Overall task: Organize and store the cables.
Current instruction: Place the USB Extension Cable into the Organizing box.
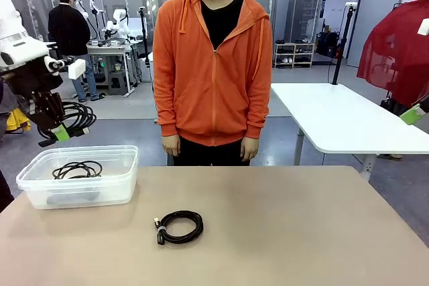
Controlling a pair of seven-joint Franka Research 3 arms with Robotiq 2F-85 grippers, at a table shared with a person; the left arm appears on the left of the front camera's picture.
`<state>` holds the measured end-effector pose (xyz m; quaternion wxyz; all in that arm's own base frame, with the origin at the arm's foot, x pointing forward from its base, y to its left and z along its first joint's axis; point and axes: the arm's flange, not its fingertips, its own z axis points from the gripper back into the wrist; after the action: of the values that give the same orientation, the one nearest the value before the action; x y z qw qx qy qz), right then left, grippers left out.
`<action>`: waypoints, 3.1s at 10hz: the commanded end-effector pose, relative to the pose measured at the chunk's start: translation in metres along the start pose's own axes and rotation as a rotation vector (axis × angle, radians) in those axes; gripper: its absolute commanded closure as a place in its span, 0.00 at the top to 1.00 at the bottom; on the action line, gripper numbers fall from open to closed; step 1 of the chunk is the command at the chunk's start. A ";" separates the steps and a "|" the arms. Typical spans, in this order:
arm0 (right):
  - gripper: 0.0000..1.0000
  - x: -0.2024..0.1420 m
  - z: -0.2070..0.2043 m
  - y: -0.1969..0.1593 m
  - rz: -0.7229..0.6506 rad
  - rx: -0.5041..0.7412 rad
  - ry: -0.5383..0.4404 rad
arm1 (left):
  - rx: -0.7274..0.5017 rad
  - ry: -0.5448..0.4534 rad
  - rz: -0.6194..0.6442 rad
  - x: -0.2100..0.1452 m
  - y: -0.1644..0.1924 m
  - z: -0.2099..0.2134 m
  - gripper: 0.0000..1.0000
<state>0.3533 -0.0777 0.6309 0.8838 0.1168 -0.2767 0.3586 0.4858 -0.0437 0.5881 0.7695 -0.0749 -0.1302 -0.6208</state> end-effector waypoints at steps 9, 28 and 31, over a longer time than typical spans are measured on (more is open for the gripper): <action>1.00 -0.001 0.001 0.001 0.007 0.000 0.008 | 0.015 -0.241 0.580 -0.029 0.098 -0.105 0.14; 1.00 -0.001 0.001 0.001 0.007 0.000 0.008 | -0.182 -0.212 0.662 -0.024 0.150 -0.207 0.14; 1.00 -0.001 0.001 0.001 0.007 0.000 0.008 | -0.190 -0.191 0.673 -0.024 0.145 -0.204 0.40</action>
<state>0.3534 -0.0772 0.6309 0.8835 0.1168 -0.2765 0.3595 0.6411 -0.0482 0.3807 0.9013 -0.2416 -0.1243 -0.3375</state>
